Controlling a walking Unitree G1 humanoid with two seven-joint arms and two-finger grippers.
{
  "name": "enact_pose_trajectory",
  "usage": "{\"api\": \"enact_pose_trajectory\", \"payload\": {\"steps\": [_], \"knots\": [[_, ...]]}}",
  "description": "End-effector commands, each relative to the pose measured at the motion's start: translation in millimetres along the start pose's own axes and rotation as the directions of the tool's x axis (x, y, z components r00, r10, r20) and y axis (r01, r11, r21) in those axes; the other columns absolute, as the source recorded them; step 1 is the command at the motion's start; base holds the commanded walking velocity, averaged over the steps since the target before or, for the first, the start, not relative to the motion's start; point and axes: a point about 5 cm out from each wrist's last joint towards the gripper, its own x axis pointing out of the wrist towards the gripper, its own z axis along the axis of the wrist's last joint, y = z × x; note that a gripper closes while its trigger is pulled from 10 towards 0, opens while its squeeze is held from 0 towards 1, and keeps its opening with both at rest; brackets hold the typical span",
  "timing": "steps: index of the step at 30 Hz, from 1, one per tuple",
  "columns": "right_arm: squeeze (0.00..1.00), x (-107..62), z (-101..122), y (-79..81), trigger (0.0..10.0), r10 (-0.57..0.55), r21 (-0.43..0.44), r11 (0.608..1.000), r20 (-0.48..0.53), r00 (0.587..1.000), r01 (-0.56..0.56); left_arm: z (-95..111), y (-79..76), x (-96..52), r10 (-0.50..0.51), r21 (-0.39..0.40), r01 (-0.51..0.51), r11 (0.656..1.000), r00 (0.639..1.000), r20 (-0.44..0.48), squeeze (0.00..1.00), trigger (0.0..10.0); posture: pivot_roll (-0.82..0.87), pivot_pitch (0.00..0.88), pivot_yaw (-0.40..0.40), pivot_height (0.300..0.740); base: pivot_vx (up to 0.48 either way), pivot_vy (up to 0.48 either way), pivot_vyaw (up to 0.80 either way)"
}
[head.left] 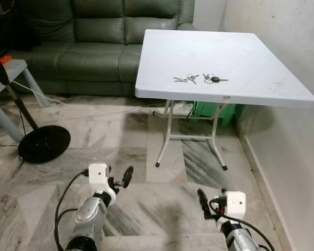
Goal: Hang keys on a hook
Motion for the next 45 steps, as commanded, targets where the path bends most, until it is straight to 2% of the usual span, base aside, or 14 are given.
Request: {"api": "enact_pose_trajectory", "payload": {"steps": [1, 6, 9, 16, 25, 30, 36, 45], "knots": [[0.0, -0.6, 15, 1.0, 10.0, 0.004, -0.013, 1.0, 0.099, 0.995, -0.003, 11, -4.0, -1.1, -0.037, 0.016, 0.036, 0.999, 0.997, 0.073, 0.0, 10.0, -0.06, 0.0, -0.026, 0.74, 0.0, 0.0, 0.0], [0.0, -5.0, 37, 6.1, 10.0, 0.027, -0.027, 0.999, 0.215, 0.976, -0.022, 28, -11.5, -3.8, -0.081, 0.038, 0.076, 0.996, 0.985, 0.15, 0.0, 10.0, -0.06, 0.0, -0.023, 0.74, 0.0, 0.0, 0.0], [0.0, -6.5, 51, 7.0, 10.0, 0.043, -0.053, 0.998, 0.251, 0.967, -0.031, 40, -15.2, -5.2, -0.111, 0.033, 0.107, 0.994, 0.978, 0.179, 0.0, 10.0, -0.05, 0.0, -0.022, 0.74, 0.0, 0.0, 0.0], [0.0, -8.6, 78, 14.3, 10.0, 0.073, -0.043, 0.997, 0.301, 0.951, -0.063, 66, -19.6, -9.0, -0.112, -0.003, 0.116, 0.993, 0.966, 0.233, 0.0, 10.0, -0.05, 0.0, -0.019, 0.74, 0.0, 0.0, 0.0], [0.0, 1.6, 92, 16.7, 10.0, 0.081, -0.043, 0.997, 0.295, 0.952, -0.072, 75, -20.3, -3.7, -0.07, -0.012, 0.074, 0.997, 0.979, 0.19, 0.0, 10.0, -0.03, 0.0, -0.026, 0.74, 0.0, 0.0, 0.0], [0.0, 7.6, 101, 8.3, 10.0, 0.08, -0.078, 0.995, 0.294, 0.953, -0.06, 78, -17.8, 0.6, -0.05, -0.028, 0.056, 0.998, 0.983, 0.176, 0.0, 10.0, -0.04, 0.0, -0.028, 0.74, 0.0, 0.0, 0.0], [0.0, 13.4, 110, 5.9, 10.0, 0.087, -0.097, 0.993, 0.301, 0.95, -0.061, 84, -17.5, 6.6, -0.04, -0.034, 0.046, 0.998, 0.984, 0.176, 0.0, 10.0, -0.04, 0.003, -0.028, 0.74, 0.083, 0.0, 0.0], [0.0, 14.1, 110, 9.6, 10.0, 0.099, -0.1, 0.992, 0.298, 0.949, -0.072, 86, -20.0, 10.3, -0.05, -0.032, 0.056, 0.998, 0.984, 0.17, 0.0, 10.0, -0.04, 0.006, -0.027, 0.74, 0.248, 0.0, 0.0]]}}
